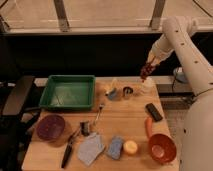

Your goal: Place grapes in paper cup

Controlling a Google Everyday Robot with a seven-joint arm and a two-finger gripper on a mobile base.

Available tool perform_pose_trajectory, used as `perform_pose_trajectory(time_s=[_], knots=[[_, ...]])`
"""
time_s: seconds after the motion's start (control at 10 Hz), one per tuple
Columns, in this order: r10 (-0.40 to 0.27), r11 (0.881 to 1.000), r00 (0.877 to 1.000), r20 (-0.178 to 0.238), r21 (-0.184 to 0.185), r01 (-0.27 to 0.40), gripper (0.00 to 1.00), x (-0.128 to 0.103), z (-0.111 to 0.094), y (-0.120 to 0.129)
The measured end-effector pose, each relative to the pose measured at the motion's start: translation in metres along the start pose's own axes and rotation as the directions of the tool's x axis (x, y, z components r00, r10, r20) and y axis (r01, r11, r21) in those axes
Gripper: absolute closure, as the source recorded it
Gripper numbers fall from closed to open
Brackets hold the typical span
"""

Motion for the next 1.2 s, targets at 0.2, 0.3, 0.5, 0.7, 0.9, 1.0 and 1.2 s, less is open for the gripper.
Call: perform_pose_trajectory(time_s=[0.2, 0.3, 0.5, 0.7, 0.9, 1.0, 1.2], knots=[[0.02, 1.0, 1.0, 0.003, -0.005, -0.02, 0.69, 0.004, 0.004, 0.005], [0.029, 1.0, 1.0, 0.005, -0.005, -0.029, 0.57, 0.007, 0.006, 0.007], [0.044, 0.999, 0.999, 0.008, -0.008, -0.044, 0.36, 0.01, 0.01, 0.012], [0.054, 0.999, 0.998, 0.015, -0.007, -0.054, 0.21, 0.012, 0.014, 0.014], [0.06, 0.998, 0.998, 0.024, -0.008, -0.059, 0.2, 0.011, 0.02, 0.016], [0.061, 0.998, 0.998, 0.029, -0.011, -0.061, 0.2, 0.01, 0.022, 0.017], [0.062, 0.998, 0.997, 0.049, -0.011, -0.061, 0.2, 0.006, 0.027, 0.019]])
